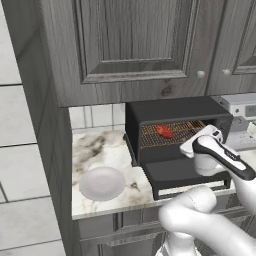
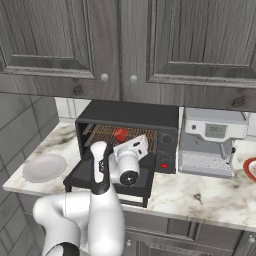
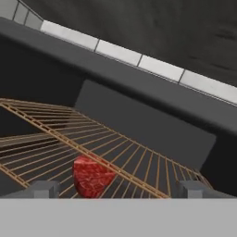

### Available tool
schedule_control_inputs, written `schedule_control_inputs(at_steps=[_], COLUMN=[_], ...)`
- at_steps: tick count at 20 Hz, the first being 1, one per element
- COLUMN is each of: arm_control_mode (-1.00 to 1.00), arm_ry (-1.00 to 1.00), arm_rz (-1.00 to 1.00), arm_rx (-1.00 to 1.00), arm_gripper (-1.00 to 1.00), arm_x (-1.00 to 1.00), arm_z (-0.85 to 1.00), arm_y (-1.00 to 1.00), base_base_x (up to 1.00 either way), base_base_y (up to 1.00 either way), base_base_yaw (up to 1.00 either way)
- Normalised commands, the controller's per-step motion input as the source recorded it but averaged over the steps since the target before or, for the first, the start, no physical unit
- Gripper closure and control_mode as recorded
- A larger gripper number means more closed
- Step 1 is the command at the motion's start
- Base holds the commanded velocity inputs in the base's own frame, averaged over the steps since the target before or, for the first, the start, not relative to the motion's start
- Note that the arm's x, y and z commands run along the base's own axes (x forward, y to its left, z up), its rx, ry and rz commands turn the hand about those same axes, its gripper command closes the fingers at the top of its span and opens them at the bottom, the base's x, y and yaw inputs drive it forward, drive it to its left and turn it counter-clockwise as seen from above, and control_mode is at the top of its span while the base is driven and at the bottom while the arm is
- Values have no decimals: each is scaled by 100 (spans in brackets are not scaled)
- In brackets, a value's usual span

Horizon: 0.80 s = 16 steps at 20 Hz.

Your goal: Open the toaster oven door. Place the bread on the top rack in the toaster oven and place the steak on the bottom rack.

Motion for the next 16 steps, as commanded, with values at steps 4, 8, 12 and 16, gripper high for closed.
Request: schedule_control_inputs(at_steps=[4,8,12,16], arm_control_mode=[-100,-100,-100,-100], arm_ry=[0,-1,0,0], arm_rz=[0,-2,-2,-2], arm_rx=[-8,-1,0,0], arm_gripper=[-100,-100,-100,-100], arm_x=[15,17,17,15], arm_z=[7,7,0,-1], arm_y=[0,-1,-1,0], base_base_x=[0,0,0,0], base_base_y=[0,0,0,0], base_base_yaw=[0,0,0,0])
